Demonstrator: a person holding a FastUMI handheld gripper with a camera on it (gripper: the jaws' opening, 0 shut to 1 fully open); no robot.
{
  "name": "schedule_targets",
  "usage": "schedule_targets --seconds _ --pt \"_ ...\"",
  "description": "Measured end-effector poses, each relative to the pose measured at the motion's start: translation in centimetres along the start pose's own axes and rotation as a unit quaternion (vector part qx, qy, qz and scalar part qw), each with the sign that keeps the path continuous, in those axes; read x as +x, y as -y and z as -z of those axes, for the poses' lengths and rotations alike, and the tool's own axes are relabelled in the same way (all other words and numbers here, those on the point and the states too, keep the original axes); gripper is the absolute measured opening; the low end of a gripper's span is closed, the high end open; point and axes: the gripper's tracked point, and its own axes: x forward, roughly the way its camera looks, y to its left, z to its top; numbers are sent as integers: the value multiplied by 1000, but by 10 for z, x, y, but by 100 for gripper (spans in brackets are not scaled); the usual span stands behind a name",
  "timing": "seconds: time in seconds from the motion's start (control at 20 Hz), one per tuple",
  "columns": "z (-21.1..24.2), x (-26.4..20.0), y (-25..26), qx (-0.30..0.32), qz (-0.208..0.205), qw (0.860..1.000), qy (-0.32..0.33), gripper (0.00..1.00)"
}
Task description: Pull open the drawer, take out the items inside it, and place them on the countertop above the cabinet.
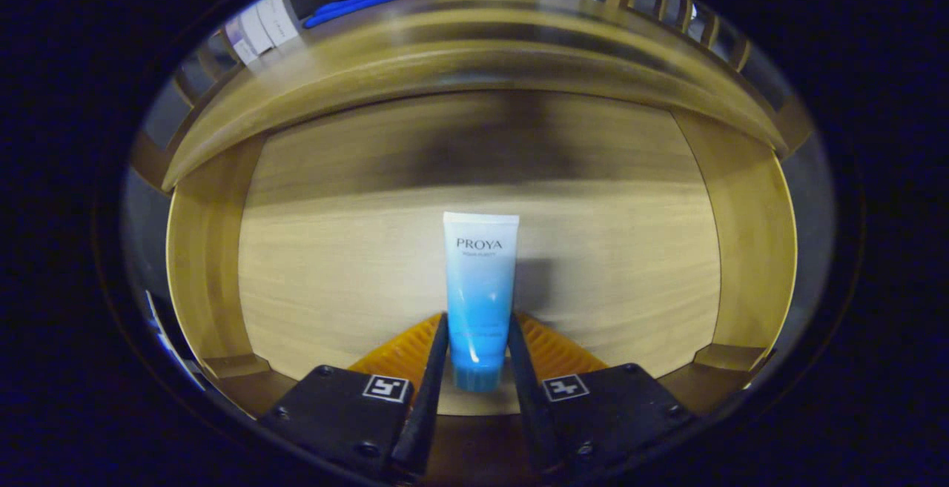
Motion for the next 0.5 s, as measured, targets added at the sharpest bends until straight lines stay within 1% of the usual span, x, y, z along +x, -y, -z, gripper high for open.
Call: schedule_targets --seconds 0.05,0.15,0.25,0.5 --pt "0 0 2 -4 -6 1000 6 47" --pt "0 -3 3 -5 -14 1000 10 42" --pt "0 -7 1 -13 -24 999 19 40" --pt "6 -43 4 -29 -45 997 51 38"
